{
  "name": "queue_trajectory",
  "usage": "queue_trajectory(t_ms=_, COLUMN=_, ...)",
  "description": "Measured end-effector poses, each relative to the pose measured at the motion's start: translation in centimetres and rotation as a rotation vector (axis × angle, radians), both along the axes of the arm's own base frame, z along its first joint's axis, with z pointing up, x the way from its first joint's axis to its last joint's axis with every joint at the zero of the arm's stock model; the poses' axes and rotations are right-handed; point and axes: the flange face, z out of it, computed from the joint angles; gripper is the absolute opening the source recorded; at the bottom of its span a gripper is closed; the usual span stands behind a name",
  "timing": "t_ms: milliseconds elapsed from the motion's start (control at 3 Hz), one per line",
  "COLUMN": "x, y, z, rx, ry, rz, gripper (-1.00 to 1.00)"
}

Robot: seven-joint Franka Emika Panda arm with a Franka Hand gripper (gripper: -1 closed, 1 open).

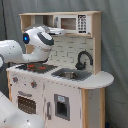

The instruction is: Play with the kitchen

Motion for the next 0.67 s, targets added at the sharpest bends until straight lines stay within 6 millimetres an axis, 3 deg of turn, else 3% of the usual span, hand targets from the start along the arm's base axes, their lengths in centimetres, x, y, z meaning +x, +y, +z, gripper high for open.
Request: queue_trajectory(t_ms=667, x=1.21, y=1.36, z=0.83, rx=-0.023, ry=-0.024, rz=0.015, gripper=1.00)
